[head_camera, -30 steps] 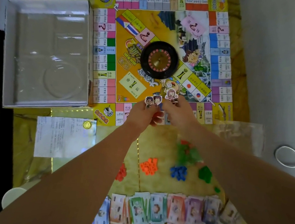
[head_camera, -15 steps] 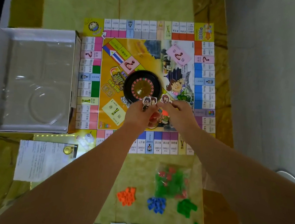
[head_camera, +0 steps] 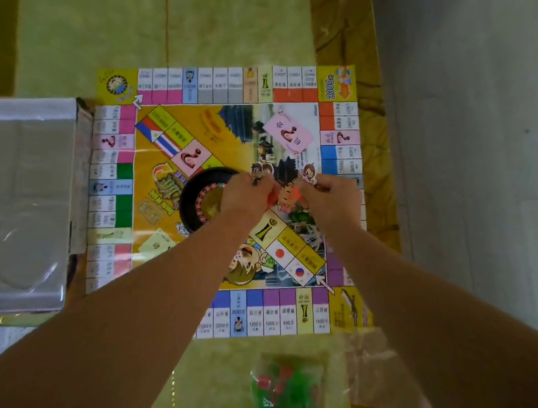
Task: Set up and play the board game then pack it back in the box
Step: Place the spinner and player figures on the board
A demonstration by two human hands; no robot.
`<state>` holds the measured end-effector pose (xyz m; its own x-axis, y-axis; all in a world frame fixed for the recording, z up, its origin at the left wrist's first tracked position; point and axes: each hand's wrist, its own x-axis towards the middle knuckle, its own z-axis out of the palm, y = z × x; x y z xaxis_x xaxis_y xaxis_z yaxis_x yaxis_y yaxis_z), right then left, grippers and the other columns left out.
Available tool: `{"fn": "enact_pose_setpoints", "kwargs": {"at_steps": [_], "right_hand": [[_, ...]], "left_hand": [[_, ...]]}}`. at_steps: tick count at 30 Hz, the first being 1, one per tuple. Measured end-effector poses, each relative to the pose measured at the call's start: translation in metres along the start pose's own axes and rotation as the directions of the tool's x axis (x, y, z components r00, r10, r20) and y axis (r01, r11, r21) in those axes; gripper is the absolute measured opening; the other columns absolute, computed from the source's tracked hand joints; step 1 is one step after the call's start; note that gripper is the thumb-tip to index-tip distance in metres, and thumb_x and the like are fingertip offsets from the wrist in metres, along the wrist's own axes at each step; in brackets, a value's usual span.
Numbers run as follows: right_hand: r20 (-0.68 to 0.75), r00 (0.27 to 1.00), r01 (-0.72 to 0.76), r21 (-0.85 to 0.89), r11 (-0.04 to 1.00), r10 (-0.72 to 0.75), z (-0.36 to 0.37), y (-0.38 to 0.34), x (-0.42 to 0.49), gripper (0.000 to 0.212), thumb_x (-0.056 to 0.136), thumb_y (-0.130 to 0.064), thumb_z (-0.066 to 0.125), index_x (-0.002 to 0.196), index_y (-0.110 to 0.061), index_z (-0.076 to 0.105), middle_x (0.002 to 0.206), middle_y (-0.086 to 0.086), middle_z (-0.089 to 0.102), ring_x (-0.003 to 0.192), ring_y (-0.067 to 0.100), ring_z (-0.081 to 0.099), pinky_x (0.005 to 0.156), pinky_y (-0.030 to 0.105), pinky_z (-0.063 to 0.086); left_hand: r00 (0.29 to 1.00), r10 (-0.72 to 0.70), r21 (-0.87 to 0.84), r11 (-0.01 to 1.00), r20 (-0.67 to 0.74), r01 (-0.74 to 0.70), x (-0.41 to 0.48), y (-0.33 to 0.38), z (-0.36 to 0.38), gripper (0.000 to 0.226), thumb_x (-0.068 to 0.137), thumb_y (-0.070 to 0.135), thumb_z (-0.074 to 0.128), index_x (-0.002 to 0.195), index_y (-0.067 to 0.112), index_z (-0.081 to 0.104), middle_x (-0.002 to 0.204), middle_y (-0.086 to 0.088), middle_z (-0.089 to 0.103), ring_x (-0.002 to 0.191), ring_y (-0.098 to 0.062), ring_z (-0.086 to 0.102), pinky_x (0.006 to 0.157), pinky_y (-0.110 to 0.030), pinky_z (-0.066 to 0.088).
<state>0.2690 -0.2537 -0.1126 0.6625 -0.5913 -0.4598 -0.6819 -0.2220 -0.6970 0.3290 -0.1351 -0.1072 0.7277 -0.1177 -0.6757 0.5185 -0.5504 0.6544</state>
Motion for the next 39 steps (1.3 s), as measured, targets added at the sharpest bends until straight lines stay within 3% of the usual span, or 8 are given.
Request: {"fn": "enact_pose_setpoints", "kwargs": {"at_steps": [7,12,19,25,33,35,38,39], "right_hand": [[-0.088,0.995,0.043,0.021,0.999,-0.041,-0.015,0.0,0.067,0.024,0.082,-0.026,0.073,0.069,-0.008,0.063,0.066,0.006,0.064,0.061,0.021,0.055,0.058,0.036,0.046],[-0.152,0.987,0.056,0.024,0.998,-0.051,-0.015,-0.001,0.106,0.017,0.084,-0.026,0.069,0.084,-0.009,0.064,0.079,0.004,0.067,0.073,0.021,0.063,0.068,0.04,0.055],[-0.223,0.97,0.098,-0.008,0.995,-0.098,-0.015,-0.015,0.147,0.012,0.085,-0.024,0.067,0.085,-0.013,0.064,0.076,0.0,0.067,0.073,0.02,0.065,0.067,0.039,0.056],[-0.26,0.953,0.154,-0.022,0.988,-0.154,-0.008,-0.035,0.18,0.009,0.085,-0.024,0.067,0.091,-0.017,0.066,0.083,-0.004,0.066,0.075,0.013,0.062,0.064,0.031,0.051],[-0.174,0.973,0.154,0.015,0.988,-0.149,-0.001,-0.037,0.18,0.026,0.083,-0.022,0.07,0.105,-0.019,0.058,0.097,-0.006,0.06,0.083,0.008,0.056,0.063,0.019,0.039],[-0.149,0.978,0.152,0.059,0.987,-0.142,-0.004,-0.033,0.175,0.029,0.082,-0.025,0.067,0.109,-0.022,0.056,0.101,-0.007,0.06,0.082,0.008,0.056,0.063,0.02,0.042],[-0.167,0.979,0.146,0.157,0.977,-0.119,-0.012,-0.027,0.172,0.009,0.092,-0.024,0.05,0.099,-0.024,0.056,0.086,-0.006,0.059,0.066,0.007,0.05,0.057,0.028,0.041],[-0.192,0.975,0.15,0.186,0.971,-0.114,-0.016,-0.024,0.172,0.015,0.094,-0.02,0.042,0.096,-0.023,0.057,0.083,-0.006,0.058,0.062,0.007,0.047,0.055,0.027,0.038]], "left_hand": [[0.989,0.145,0.091,0.985,-0.007,-0.144,0.055,0.055,0.035,0.03,0.092,0.033,0.052,0.073,0.015,0.067,0.091,-0.018,0.07,0.08,-0.03,0.062,0.078,-0.042,0.052],[0.99,0.135,0.033,0.99,-0.036,-0.134,0.09,0.077,0.049,0.033,0.098,0.025,0.047,0.069,0.02,0.061,0.069,-0.001,0.064,0.067,-0.021,0.059,0.074,-0.037,0.051],[0.993,0.109,0.026,0.994,-0.052,-0.108,0.124,0.097,0.064,0.022,0.09,0.024,0.054,0.074,0.016,0.068,0.079,-0.002,0.071,0.084,-0.02,0.068,0.086,-0.038,0.055],[0.988,0.137,0.041,0.99,-0.076,-0.134,0.135,0.093,0.058,0.028,0.089,0.022,0.055,0.062,0.022,0.06,0.062,0.002,0.059,0.062,-0.014,0.055,0.062,-0.028,0.044],[0.994,0.105,-0.035,0.994,-0.038,-0.106,0.133,0.097,0.053,0.028,0.093,0.026,0.057,0.065,0.02,0.055,0.065,0.002,0.056,0.061,-0.012,0.052,0.057,-0.023,0.041],[0.994,0.104,-0.04,0.994,-0.041,-0.106,0.133,0.097,0.053,0.03,0.093,0.026,0.057,0.064,0.02,0.055,0.063,0.002,0.057,0.06,-0.012,0.052,0.057,-0.023,0.041],[0.994,0.103,-0.055,0.993,-0.038,-0.105,0.13,0.096,0.052,0.029,0.093,0.026,0.057,0.065,0.02,0.055,0.06,0.005,0.059,0.058,-0.011,0.055,0.058,-0.023,0.044],[0.995,0.093,-0.072,0.993,-0.021,-0.094,0.13,0.097,0.052,0.027,0.094,0.026,0.056,0.067,0.02,0.056,0.056,0.006,0.062,0.057,-0.01,0.06,0.058,-0.022,0.048]]}}
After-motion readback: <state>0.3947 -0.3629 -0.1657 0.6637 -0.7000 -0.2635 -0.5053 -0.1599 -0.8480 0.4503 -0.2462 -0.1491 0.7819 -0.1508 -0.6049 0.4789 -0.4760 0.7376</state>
